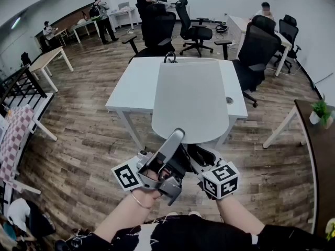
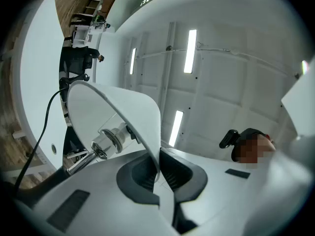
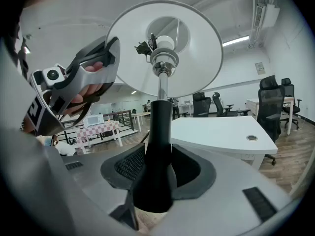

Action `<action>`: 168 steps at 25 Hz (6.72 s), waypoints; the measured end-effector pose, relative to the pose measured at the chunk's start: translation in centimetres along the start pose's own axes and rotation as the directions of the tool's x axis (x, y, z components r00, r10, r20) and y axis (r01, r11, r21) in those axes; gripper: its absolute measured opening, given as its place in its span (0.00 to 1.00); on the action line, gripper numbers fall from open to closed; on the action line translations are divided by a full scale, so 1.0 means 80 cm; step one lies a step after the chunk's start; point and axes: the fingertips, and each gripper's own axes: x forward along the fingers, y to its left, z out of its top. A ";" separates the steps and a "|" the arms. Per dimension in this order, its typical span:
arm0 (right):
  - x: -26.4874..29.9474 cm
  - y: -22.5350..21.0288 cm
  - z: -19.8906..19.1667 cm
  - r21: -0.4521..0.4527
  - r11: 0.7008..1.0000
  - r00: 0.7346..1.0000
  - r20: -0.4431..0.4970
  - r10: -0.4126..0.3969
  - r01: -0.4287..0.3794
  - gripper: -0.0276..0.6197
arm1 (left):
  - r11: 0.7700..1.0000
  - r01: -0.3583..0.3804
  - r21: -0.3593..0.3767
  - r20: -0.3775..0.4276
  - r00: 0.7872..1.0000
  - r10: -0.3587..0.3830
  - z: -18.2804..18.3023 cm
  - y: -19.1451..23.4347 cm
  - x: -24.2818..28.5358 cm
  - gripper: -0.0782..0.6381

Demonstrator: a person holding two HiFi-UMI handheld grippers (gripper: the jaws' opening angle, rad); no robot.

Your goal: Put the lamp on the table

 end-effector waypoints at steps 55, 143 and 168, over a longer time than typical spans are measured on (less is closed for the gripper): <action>0.222 -0.045 0.095 -0.058 0.992 0.992 0.055 0.117 -0.114 0.32 | 0.989 -0.022 0.148 0.022 1.000 0.019 0.180 0.101 0.019 0.13; 0.749 -0.145 0.243 -0.056 0.993 0.994 -0.019 0.108 -0.109 0.32 | 0.994 -0.066 0.092 0.032 0.997 0.063 0.649 0.418 0.021 0.12; 0.774 -0.150 0.181 -0.001 0.983 0.974 -0.136 0.183 -0.185 0.32 | 0.978 -0.202 0.053 0.091 0.976 0.197 0.646 0.479 -0.010 0.13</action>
